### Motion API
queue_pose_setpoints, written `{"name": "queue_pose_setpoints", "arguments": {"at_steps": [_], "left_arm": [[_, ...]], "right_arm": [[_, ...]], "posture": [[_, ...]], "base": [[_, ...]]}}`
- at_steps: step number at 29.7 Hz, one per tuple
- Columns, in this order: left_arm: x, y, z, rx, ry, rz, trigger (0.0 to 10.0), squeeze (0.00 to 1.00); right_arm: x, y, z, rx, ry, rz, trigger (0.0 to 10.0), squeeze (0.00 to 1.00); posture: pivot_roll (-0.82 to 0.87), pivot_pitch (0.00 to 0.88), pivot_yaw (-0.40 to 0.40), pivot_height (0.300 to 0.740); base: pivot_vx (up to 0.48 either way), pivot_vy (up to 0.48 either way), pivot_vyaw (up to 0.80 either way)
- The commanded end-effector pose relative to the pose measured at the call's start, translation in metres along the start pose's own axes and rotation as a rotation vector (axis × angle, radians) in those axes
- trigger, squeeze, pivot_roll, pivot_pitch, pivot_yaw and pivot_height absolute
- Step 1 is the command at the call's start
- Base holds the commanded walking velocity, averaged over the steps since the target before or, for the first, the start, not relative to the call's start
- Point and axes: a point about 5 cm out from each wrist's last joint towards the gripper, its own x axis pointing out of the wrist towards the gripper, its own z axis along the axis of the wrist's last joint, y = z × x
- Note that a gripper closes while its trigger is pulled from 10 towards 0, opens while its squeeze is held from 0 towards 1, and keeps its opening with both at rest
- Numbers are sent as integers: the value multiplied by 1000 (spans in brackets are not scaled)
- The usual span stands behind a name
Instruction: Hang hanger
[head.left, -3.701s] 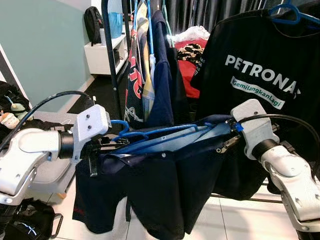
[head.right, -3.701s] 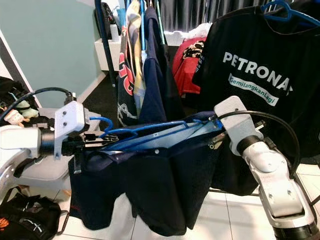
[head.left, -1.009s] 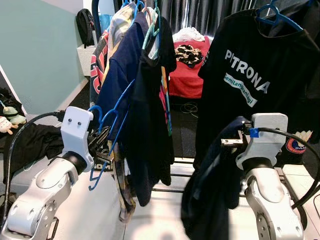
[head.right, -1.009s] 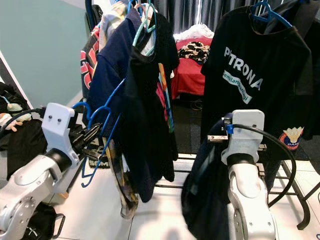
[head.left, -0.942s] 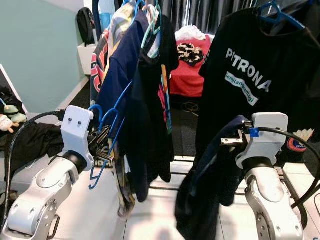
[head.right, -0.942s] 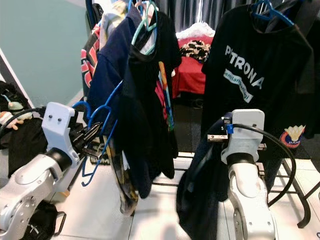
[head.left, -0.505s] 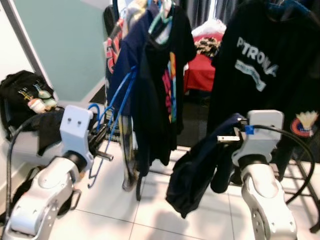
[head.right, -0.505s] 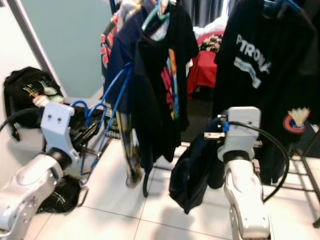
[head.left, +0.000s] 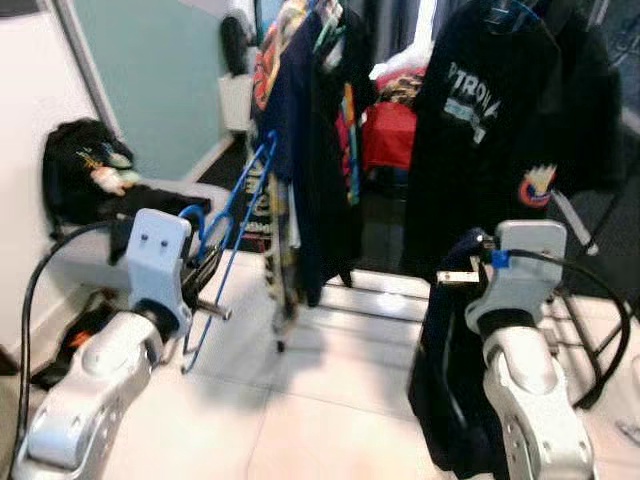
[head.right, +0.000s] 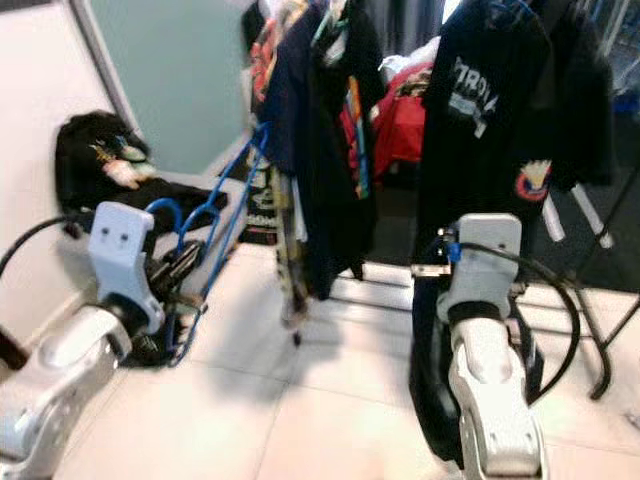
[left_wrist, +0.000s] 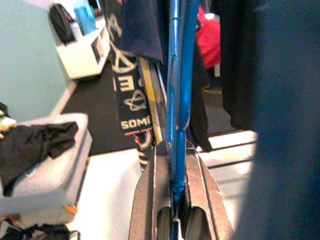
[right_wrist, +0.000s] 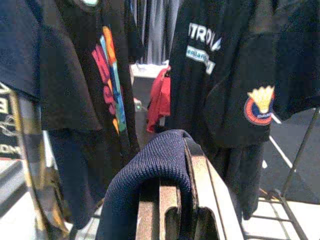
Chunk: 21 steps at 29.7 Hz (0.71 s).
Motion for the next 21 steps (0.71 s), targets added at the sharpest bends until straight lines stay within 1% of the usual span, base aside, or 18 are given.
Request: {"name": "queue_pose_setpoints", "arguments": {"at_steps": [1,7,21], "left_arm": [[1,-3,-2,-4,12,-13,10000,0],[0,-1,-4,-20,22,-10,10000,0],[1,0,-6,-11,27,-3,10000,0]], "right_arm": [[1,0,6,4,-34,0,10000,0],[3,2,6,13,-34,4,10000,0],[3,3,6,17,-35,11,10000,0]], "posture": [[-71,169,-5,740],[-68,161,-7,740],[-68,155,-7,740]], "base": [[0,0,-800],[0,0,-800],[0,0,-800]]}}
